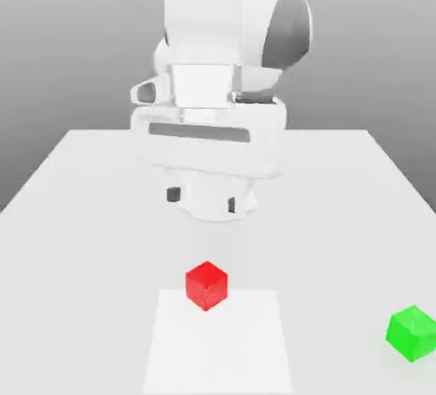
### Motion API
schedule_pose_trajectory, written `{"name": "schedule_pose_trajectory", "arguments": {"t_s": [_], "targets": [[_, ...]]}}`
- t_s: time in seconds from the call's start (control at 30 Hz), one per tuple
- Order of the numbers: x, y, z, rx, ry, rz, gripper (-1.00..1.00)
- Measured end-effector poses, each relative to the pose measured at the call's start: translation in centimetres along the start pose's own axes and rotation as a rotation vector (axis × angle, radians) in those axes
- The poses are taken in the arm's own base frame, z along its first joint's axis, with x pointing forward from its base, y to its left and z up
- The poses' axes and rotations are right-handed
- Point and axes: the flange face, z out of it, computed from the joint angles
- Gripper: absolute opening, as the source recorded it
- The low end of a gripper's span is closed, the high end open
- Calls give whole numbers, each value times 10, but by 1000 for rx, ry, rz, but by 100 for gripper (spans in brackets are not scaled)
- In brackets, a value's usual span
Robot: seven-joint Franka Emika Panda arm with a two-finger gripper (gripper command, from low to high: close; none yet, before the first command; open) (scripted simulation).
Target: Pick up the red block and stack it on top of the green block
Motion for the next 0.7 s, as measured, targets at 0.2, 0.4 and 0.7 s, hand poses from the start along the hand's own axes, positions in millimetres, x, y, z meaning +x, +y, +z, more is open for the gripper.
{"name": "schedule_pose_trajectory", "arguments": {"t_s": [0.2, 0.4, 0.7], "targets": [[-8, 51, 101, -132, -37, 133, 0], [-8, 59, 130, -137, -23, 137, -100], [-9, 53, 108, -135, -36, 135, -100]]}}
